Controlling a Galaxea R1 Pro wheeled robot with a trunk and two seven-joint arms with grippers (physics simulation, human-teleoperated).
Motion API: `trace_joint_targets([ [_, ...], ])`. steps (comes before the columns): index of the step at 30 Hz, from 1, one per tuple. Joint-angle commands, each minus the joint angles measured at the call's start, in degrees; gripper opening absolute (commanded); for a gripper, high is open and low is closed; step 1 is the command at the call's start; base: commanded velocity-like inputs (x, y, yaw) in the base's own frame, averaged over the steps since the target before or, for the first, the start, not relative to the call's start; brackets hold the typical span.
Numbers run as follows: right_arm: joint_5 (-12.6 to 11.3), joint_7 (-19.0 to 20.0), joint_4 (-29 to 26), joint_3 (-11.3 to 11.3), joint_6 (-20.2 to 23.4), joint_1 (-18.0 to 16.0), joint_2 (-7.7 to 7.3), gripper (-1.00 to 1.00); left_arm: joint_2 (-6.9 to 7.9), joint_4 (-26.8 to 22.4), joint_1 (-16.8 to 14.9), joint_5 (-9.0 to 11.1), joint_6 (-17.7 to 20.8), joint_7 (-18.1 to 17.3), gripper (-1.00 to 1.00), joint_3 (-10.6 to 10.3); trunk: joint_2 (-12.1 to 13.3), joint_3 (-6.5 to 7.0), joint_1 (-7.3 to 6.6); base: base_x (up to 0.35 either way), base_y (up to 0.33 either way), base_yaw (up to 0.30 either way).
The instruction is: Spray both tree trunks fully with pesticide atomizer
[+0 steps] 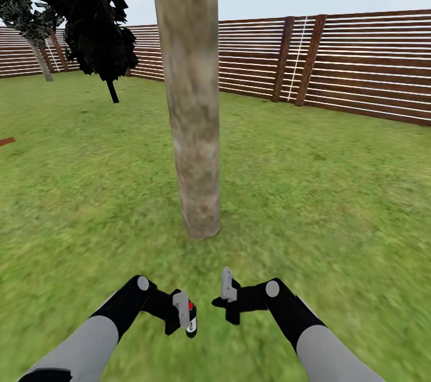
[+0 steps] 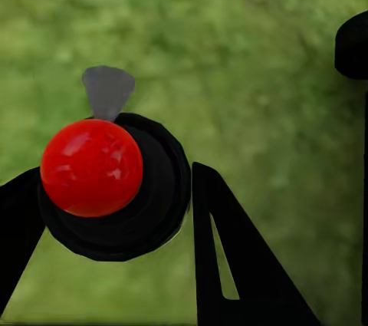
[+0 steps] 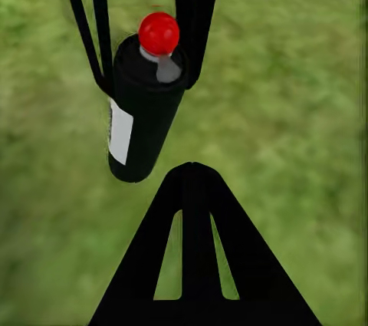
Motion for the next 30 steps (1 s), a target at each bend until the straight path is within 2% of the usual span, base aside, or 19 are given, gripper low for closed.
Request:
trace_joint_targets([
  [1,0.5,0.0,-0.2,0.0,-0.3,0.0,0.11,-1.0,-0.19,-0.9,0.0,-0.5,-0.5,0.1,-1.0,0.1,0.0,-0.05,-0.01,0.0,0.0,0.0],
  [12,0.5,0.0,-0.3,0.0,-0.4,0.0,1.31,-1.0,-0.97,-1.6,0.1,-0.5,-0.4,0.2,-1.0,0.1,0.0,-0.05,-0.01,0.0,0.0,0.0],
  [16,0.5,0.1,-0.8,0.0,-0.4,0.0,1.37,-1.0,-1.13,-1.7,0.1,-0.3,-0.4,0.2,-1.0,0.1,0.0,-0.05,-0.01,0.0,0.0,0.0],
  [30,0.5,0.0,-1.1,0.0,-0.4,0.0,1.38,-1.0,-3.03,-1.6,0.1,-0.2,-0.6,0.0,-1.0,-0.1,0.0,-0.05,-0.01,0.0,0.0,0.0],
])
